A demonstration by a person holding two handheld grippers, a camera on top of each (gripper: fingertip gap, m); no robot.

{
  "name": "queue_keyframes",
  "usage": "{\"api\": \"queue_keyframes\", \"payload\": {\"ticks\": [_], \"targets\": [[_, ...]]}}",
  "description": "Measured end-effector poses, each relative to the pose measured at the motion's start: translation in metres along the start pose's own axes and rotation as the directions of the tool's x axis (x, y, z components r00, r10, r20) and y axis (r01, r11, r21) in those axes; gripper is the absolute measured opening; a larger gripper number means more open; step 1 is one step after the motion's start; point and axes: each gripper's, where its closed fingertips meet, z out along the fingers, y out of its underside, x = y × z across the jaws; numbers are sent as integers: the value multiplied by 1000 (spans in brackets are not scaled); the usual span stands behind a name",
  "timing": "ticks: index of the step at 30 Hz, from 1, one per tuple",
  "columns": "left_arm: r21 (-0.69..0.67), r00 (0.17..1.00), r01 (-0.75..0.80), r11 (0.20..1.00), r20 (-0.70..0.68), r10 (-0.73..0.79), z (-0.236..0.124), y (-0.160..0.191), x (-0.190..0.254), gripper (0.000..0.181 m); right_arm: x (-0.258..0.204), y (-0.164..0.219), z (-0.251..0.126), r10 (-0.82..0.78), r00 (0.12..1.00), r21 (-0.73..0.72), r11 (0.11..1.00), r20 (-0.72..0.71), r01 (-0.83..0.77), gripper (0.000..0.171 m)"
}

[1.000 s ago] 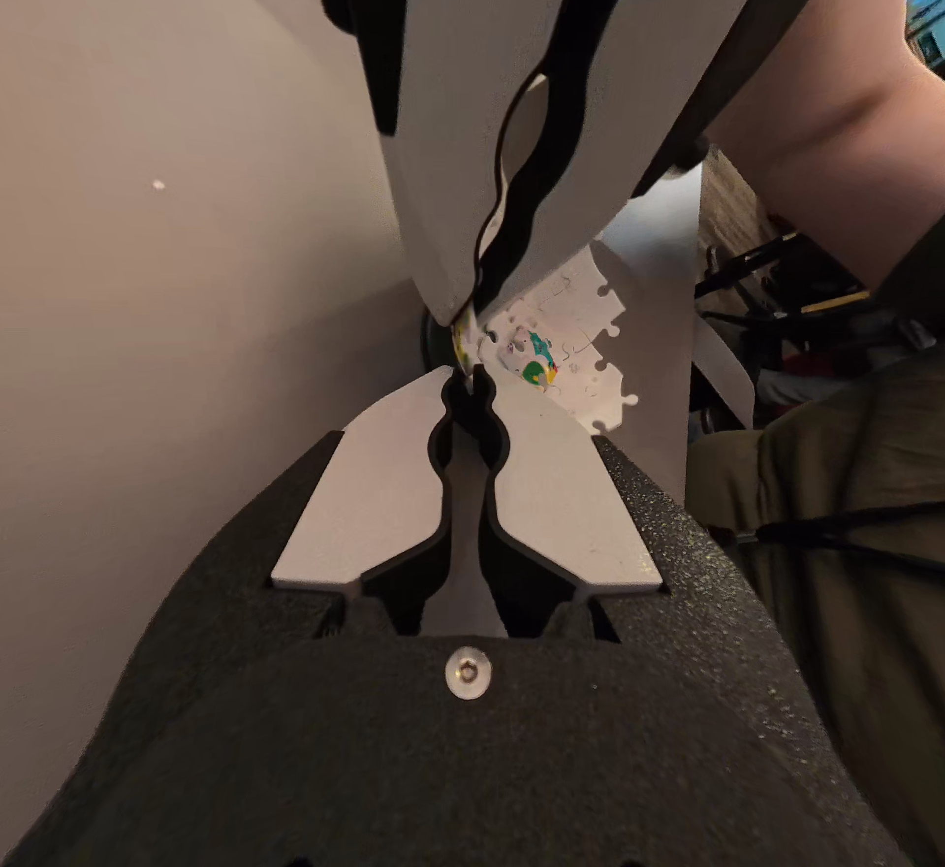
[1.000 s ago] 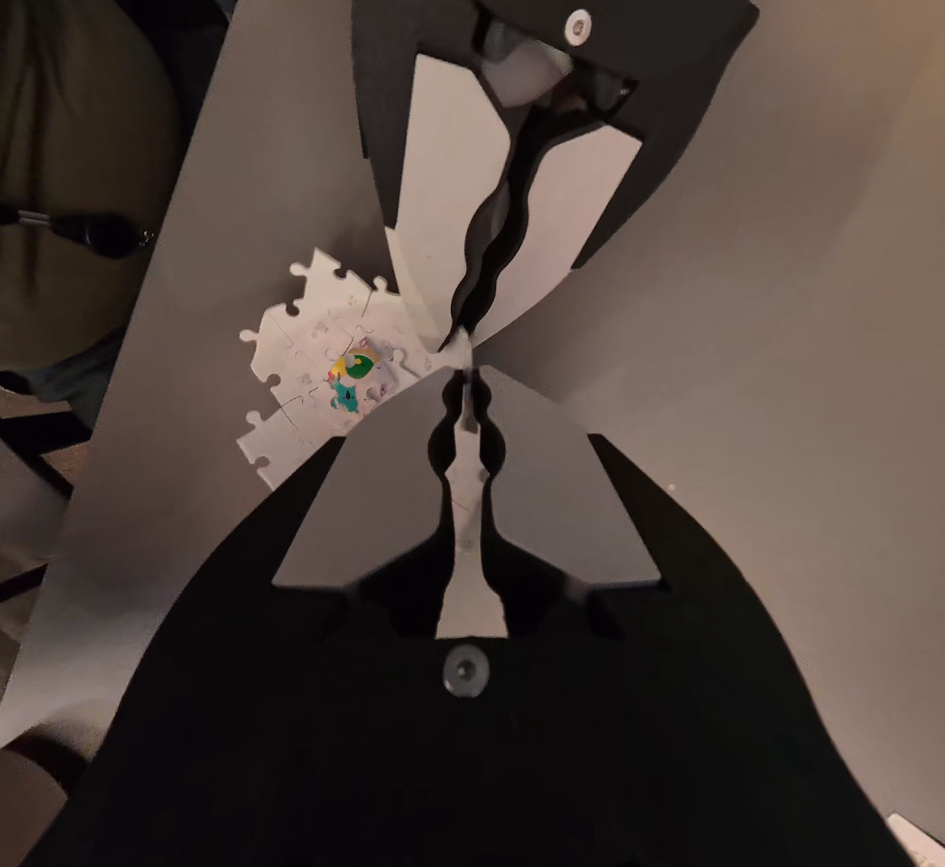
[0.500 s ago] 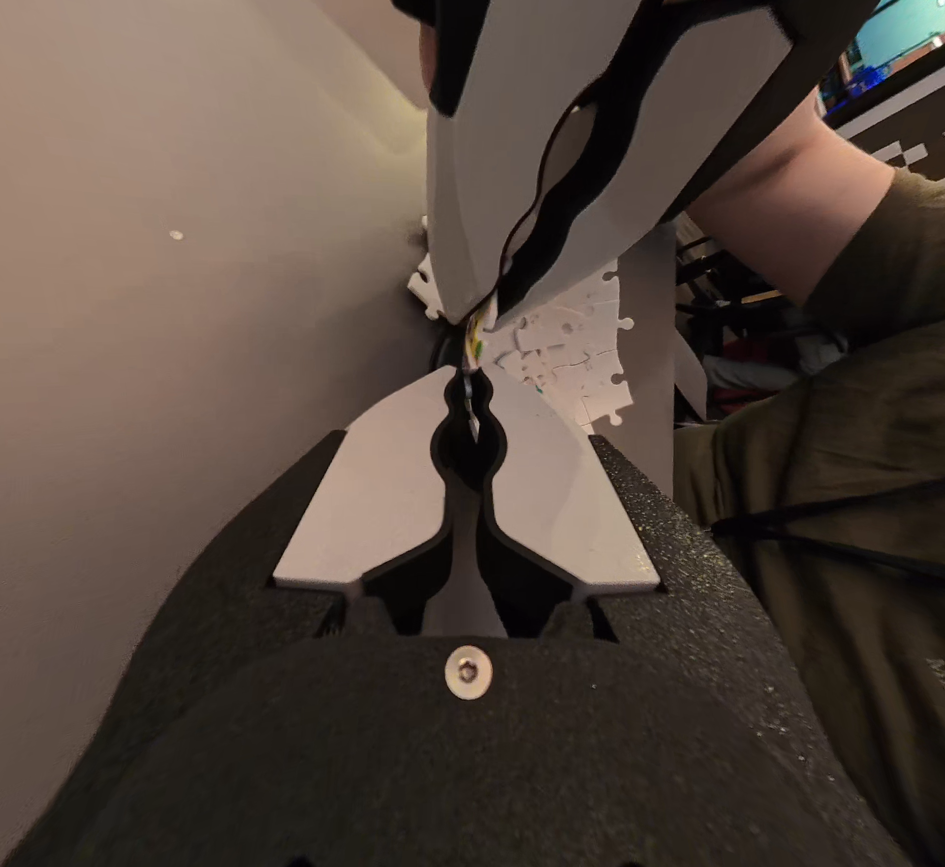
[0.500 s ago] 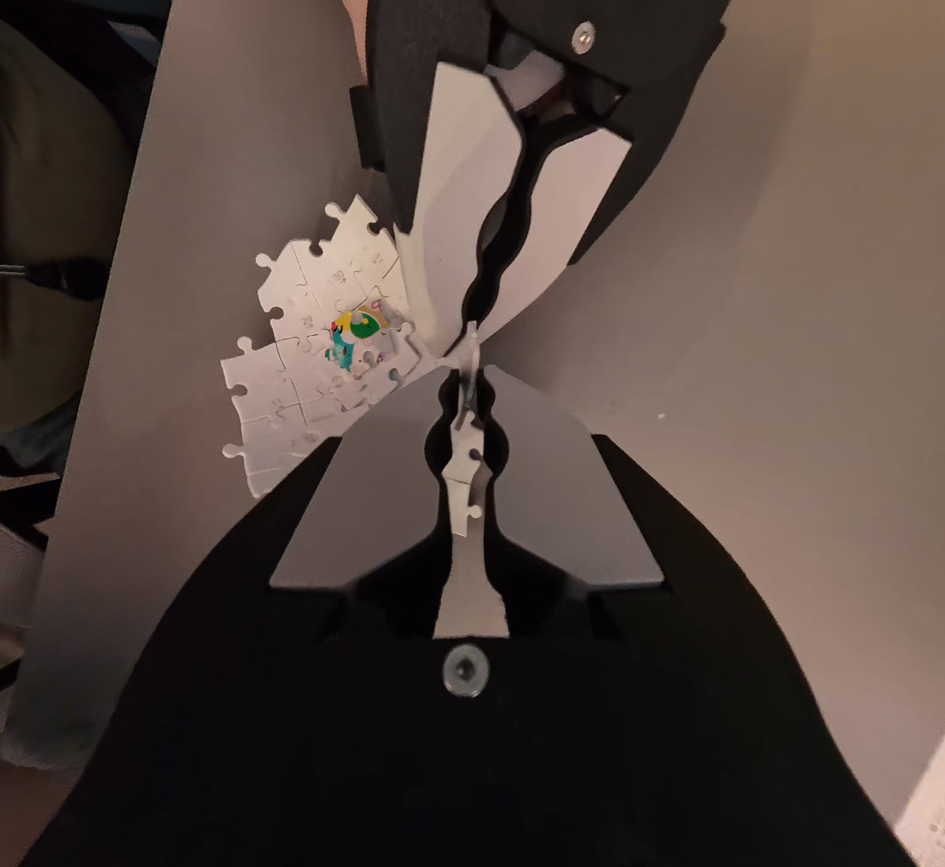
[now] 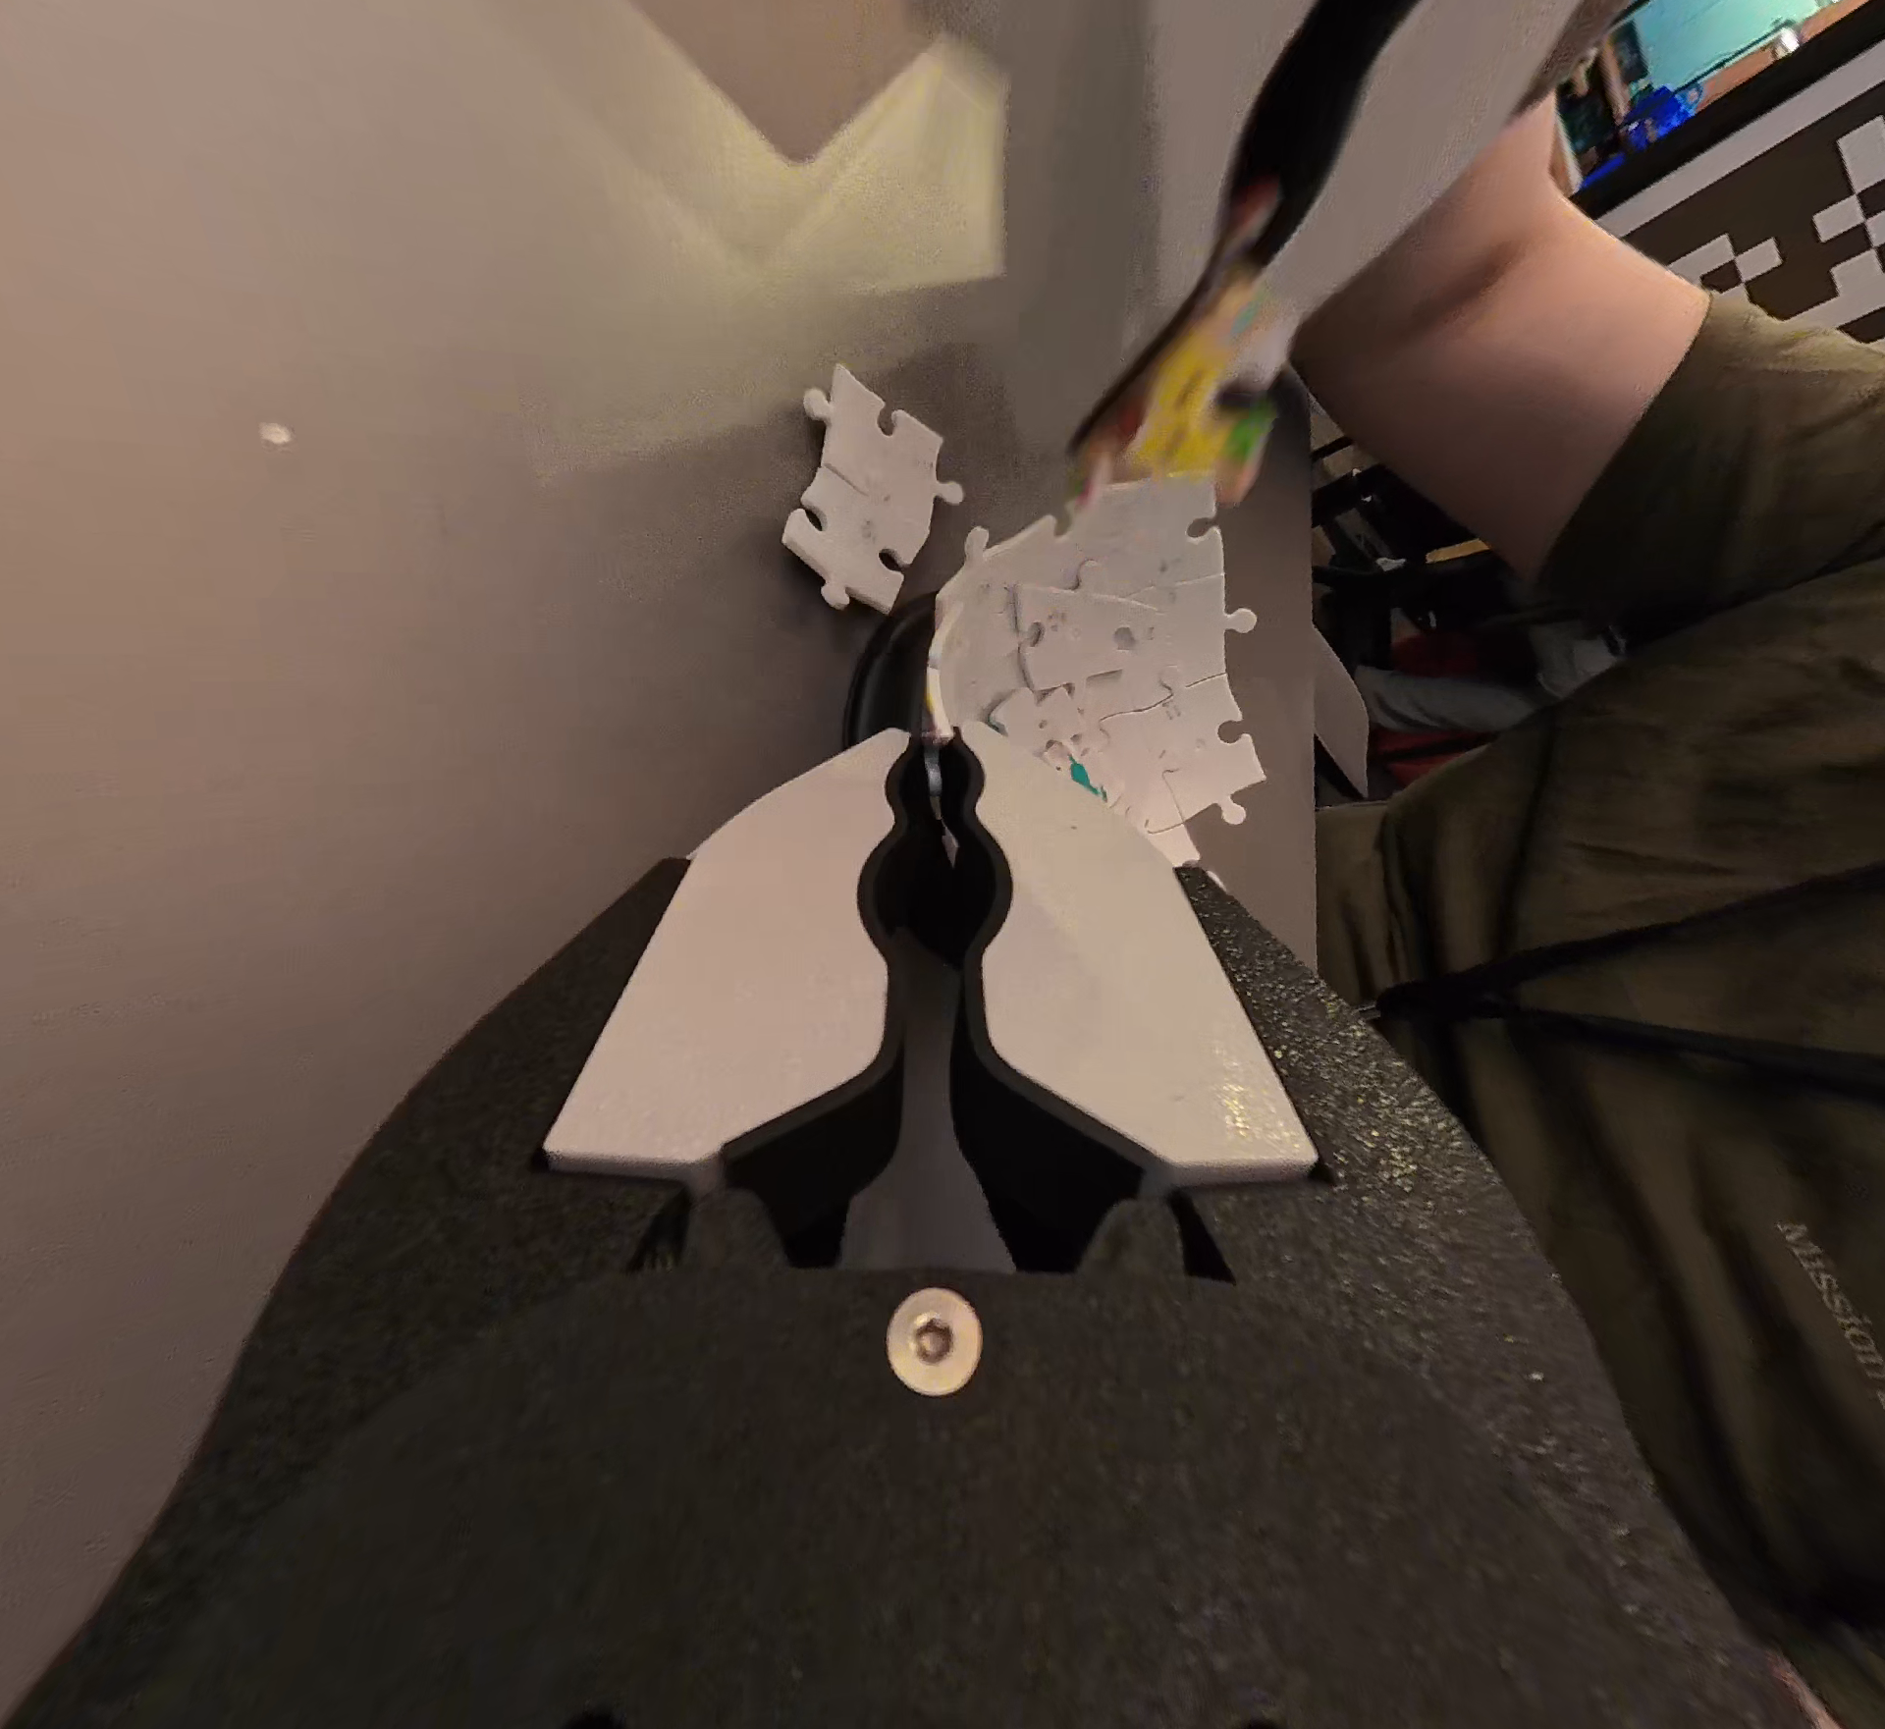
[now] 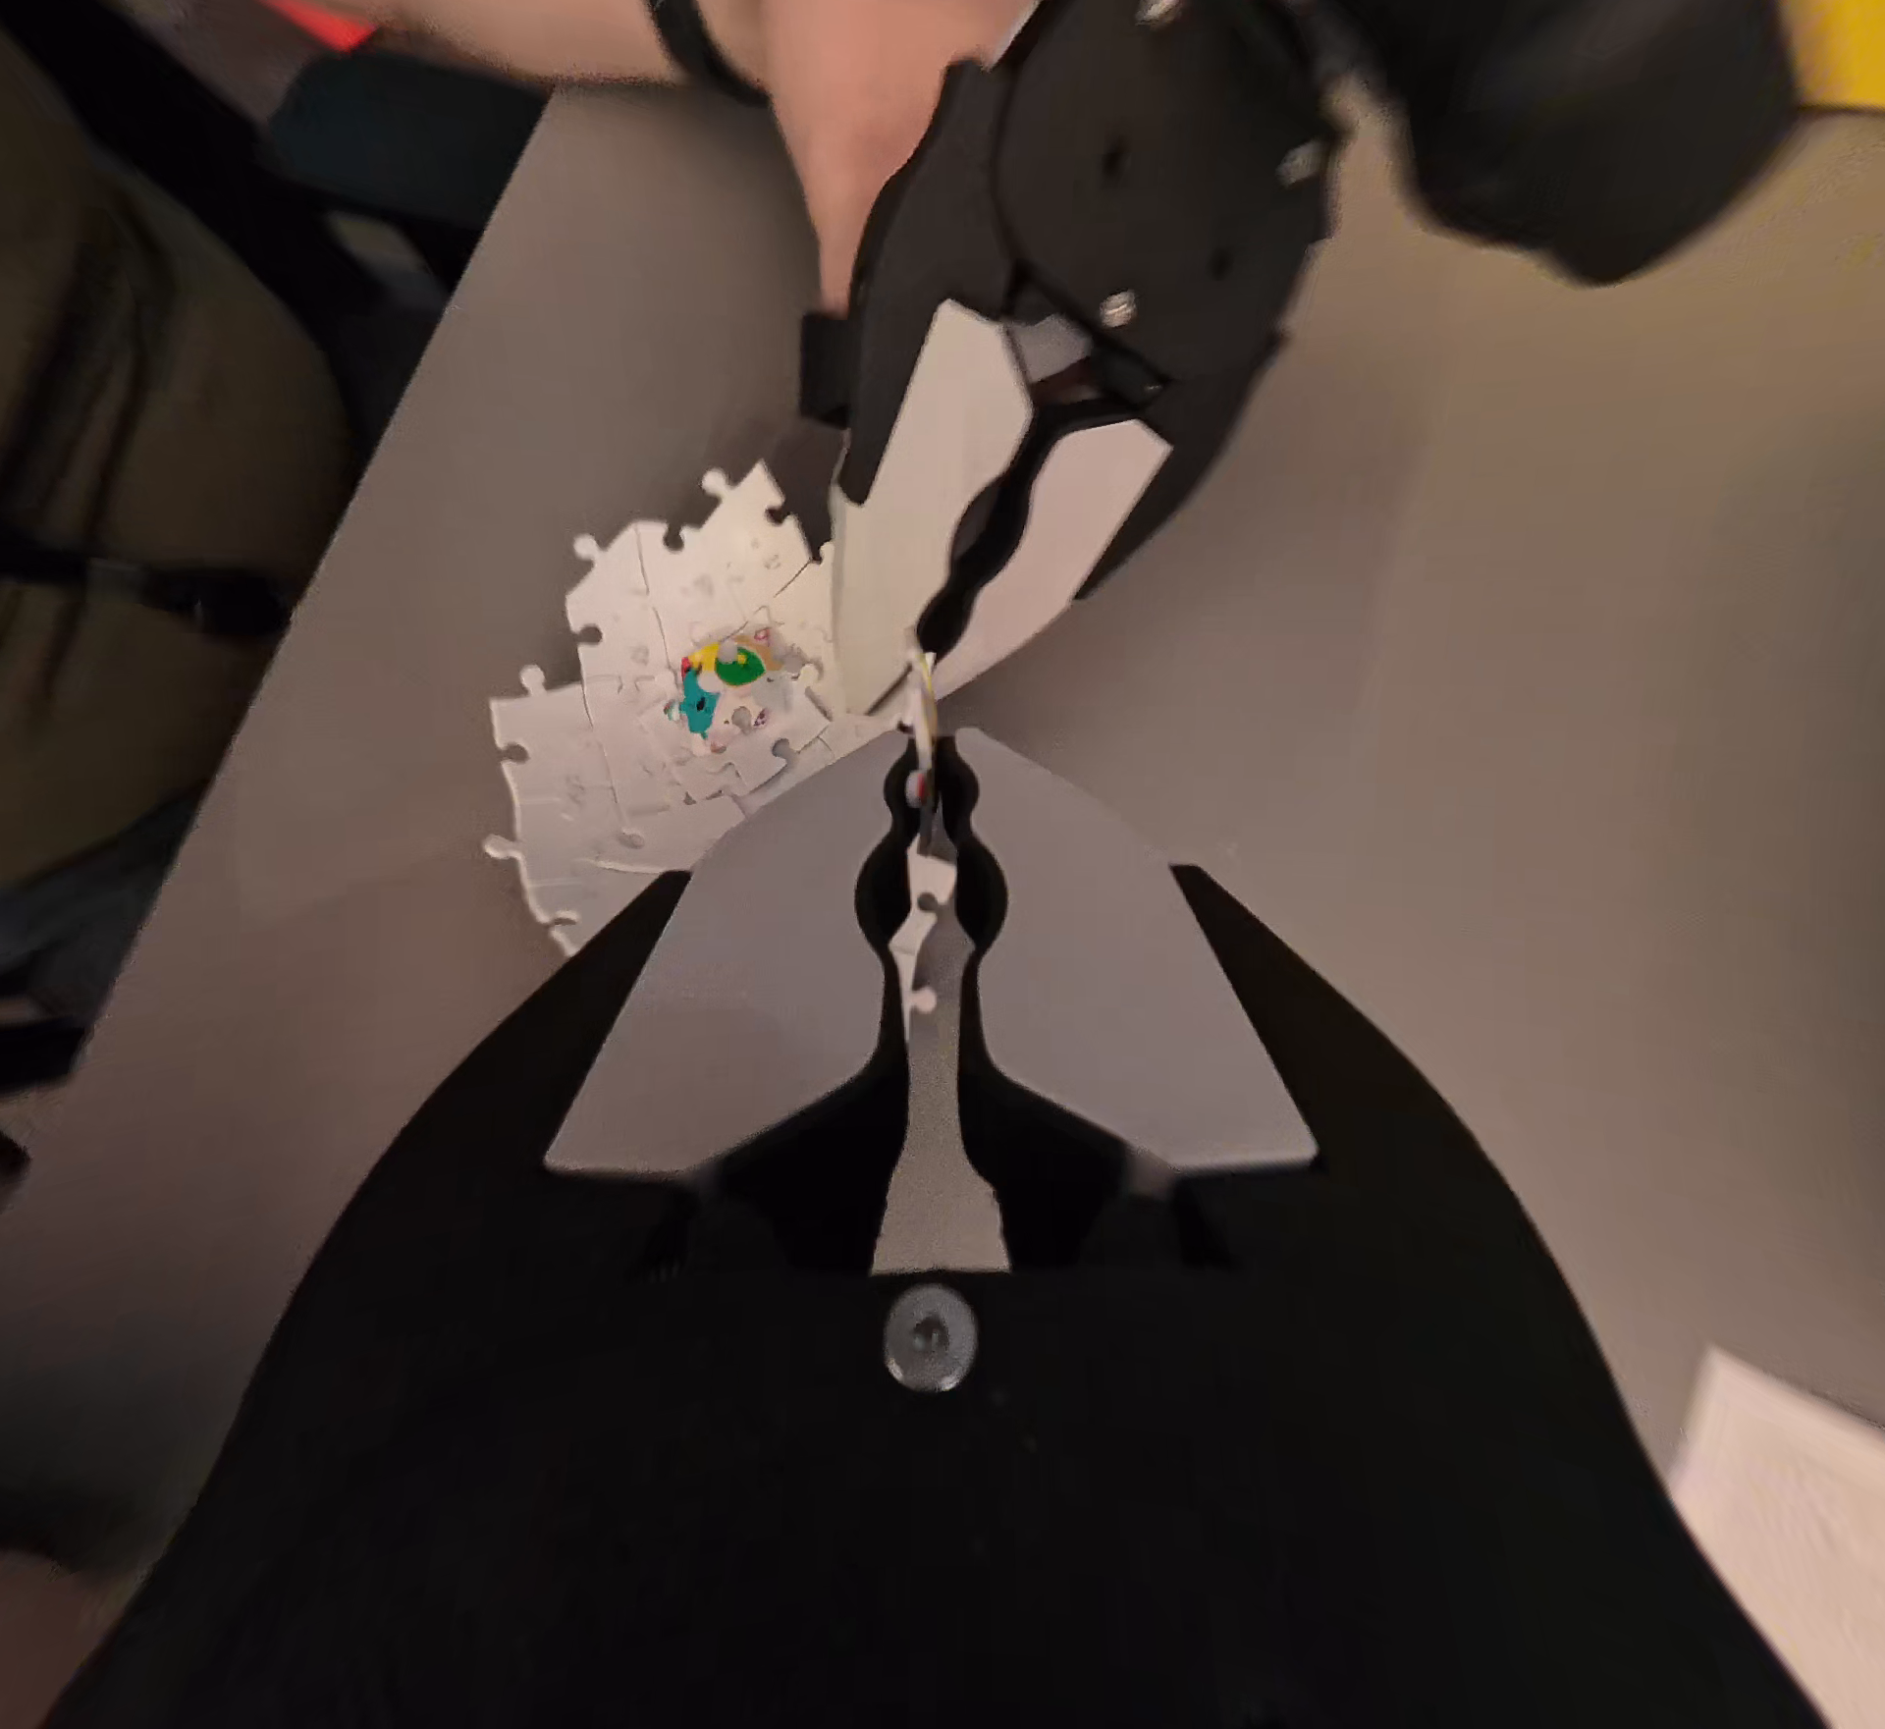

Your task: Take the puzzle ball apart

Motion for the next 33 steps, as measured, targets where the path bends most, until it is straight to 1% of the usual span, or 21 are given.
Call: {"api": "queue_keyframes", "payload": {"ticks": [2, 3, 5, 6, 8, 10, 11, 13, 15, 16, 19, 21, 22, 24, 26, 28, 29, 30, 31, 32, 33], "targets": [[17, 1000, -3, 1000, -2, 3, -2, -1, 2, 14, 1, -15, -37, 46, 990, 39, 998, -134, -41, 4], [35, 1000, -4, 999, 11, 4, -5, -3, 1, 19, 3, -20, -63, 69, 969, 61, 997, -236, -56, 3], [75, 1000, -17, 997, 25, 15, -12, -8, 3, 20, 5, -12, -126, 139, 888, 89, 990, -438, -111, 3], [101, 999, -30, 994, 34, 26, -17, -11, 5, 20, 5, 0, -162, 198, 826, 113, 980, -527, -163, 3], [145, 995, -72, 987, 72, 62, -26, -16, 9, 20, 4, 35, -232, 377, 677, 248, 926, -632, -285, 3], [170, 987, -124, 978, 123, 104, -32, -19, 12, 20, -1, 86, -285, 579, 508, 400, 812, -638, -425, 3], [184, 982, -151, 971, 143, 125, -34, -21, 14, 20, -2, 117, -303, 657, 413, 450, 743, -631, -495, 3], [211, 971, -203, 956, 173, 168, -37, -26, 18, 20, -6, 179, -315, 777, 248, 505, 580, -579, -639, 3], [228, 958, -256, 939, 186, 216, -38, -30, 23, 21, -11, 230, -290, 889, 123, 473, 347, -440, -810, 3], [234, 950, -285, 930, 198, 241, -39, -32, 25, 22, -9, 250, -277, 910, 77, 438, 269, -408, -858, 3], [252, 920, -361, 898, 255, 298, -41, -36, 26, 24, -4, 294, -246, 900, 20, 340, 185, -435, -922, 3], [254, 905, -392, 884, 281, 320, -43, -36, 26, 25, 3, 307, -241, 890, 4, 345, 181, -455, -921, 6], [251, 901, -399, 882, 286, 326, -44, -35, 25, 26, 6, 312, -244, 880, -3, 359, 191, -475, -913, 15], [251, 896, -407, 878, 296, 330, -46, -35, 24, 27, 5, 315, -255, 858, -11, 379, 216, -514, -900, 18], [255, 888, -423, 869, 307, 342, -49, -38, 25, 29, 2, 305, -276, 818, -13, 432, 289, -575, -854, 18], [280, 874, -456, 845, 319, 366, -55, -44, 30, 35, 1, 272, -302, 764, 21, 503, 446, -645, -740, 17], [301, 868, -470, 830, 328, 372, -59, -49, 33, 40, 1, 243, -312, 735, 65, 539, 551, -674, -637, 17], [320, 865, -477, 819, 336, 372, -64, -54, 34, 40, 1, 201, -313, 708, 161, 561, 658, -687, -503, 17], [338, 868, -475, 813, 334, 368, -68, -59, 36, 39, -5, 151, -302, 660, 313, 565, 749, -683, -347, 17], [355, 877, -463, 812, 313, 364, -70, -63, 39, 39, -17, 104, -283, 584, 466, 560, 803, -665, -207, 20], [368, 891, -445, 817, 278, 360, -71, -66, 43, 39, -28, 66, -262, 502, 572, 558, 825, -649, -92, 22]]}}
